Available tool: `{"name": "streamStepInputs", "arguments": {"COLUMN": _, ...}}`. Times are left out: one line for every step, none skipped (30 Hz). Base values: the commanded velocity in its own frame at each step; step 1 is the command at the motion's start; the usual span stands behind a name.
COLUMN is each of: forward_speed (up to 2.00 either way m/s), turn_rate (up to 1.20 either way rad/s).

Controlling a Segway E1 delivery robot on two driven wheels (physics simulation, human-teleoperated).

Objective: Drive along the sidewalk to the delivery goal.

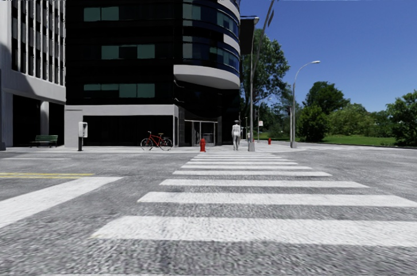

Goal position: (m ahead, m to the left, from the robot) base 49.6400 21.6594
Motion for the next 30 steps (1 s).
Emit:
{"name": "streamStepInputs", "arguments": {"forward_speed": 2.00, "turn_rate": -0.27}}
{"name": "streamStepInputs", "arguments": {"forward_speed": 2.00, "turn_rate": -0.27}}
{"name": "streamStepInputs", "arguments": {"forward_speed": 2.00, "turn_rate": -0.27}}
{"name": "streamStepInputs", "arguments": {"forward_speed": 2.00, "turn_rate": -0.27}}
{"name": "streamStepInputs", "arguments": {"forward_speed": 2.00, "turn_rate": -0.27}}
{"name": "streamStepInputs", "arguments": {"forward_speed": 2.00, "turn_rate": -0.27}}
{"name": "streamStepInputs", "arguments": {"forward_speed": 2.00, "turn_rate": -0.19}}
{"name": "streamStepInputs", "arguments": {"forward_speed": 2.00, "turn_rate": -0.02}}
{"name": "streamStepInputs", "arguments": {"forward_speed": 2.00, "turn_rate": 0.00}}
{"name": "streamStepInputs", "arguments": {"forward_speed": 2.00, "turn_rate": 0.00}}
{"name": "streamStepInputs", "arguments": {"forward_speed": 2.00, "turn_rate": 0.00}}
{"name": "streamStepInputs", "arguments": {"forward_speed": 2.00, "turn_rate": 0.00}}
{"name": "streamStepInputs", "arguments": {"forward_speed": 2.00, "turn_rate": 0.00}}
{"name": "streamStepInputs", "arguments": {"forward_speed": 2.00, "turn_rate": 0.00}}
{"name": "streamStepInputs", "arguments": {"forward_speed": 2.00, "turn_rate": 0.00}}
{"name": "streamStepInputs", "arguments": {"forward_speed": 2.00, "turn_rate": 0.00}}
{"name": "streamStepInputs", "arguments": {"forward_speed": 2.00, "turn_rate": 0.00}}
{"name": "streamStepInputs", "arguments": {"forward_speed": 2.00, "turn_rate": 0.00}}
{"name": "streamStepInputs", "arguments": {"forward_speed": 2.00, "turn_rate": 0.00}}
{"name": "streamStepInputs", "arguments": {"forward_speed": 2.00, "turn_rate": 0.00}}
{"name": "streamStepInputs", "arguments": {"forward_speed": 2.00, "turn_rate": 0.00}}
{"name": "streamStepInputs", "arguments": {"forward_speed": 2.00, "turn_rate": 0.00}}
{"name": "streamStepInputs", "arguments": {"forward_speed": 2.00, "turn_rate": 0.00}}
{"name": "streamStepInputs", "arguments": {"forward_speed": 2.00, "turn_rate": 0.00}}
{"name": "streamStepInputs", "arguments": {"forward_speed": 2.00, "turn_rate": 0.00}}
{"name": "streamStepInputs", "arguments": {"forward_speed": 2.00, "turn_rate": 0.00}}
{"name": "streamStepInputs", "arguments": {"forward_speed": 2.00, "turn_rate": 0.00}}
{"name": "streamStepInputs", "arguments": {"forward_speed": 2.00, "turn_rate": 0.00}}
{"name": "streamStepInputs", "arguments": {"forward_speed": 2.00, "turn_rate": 0.00}}
{"name": "streamStepInputs", "arguments": {"forward_speed": 2.00, "turn_rate": 0.00}}
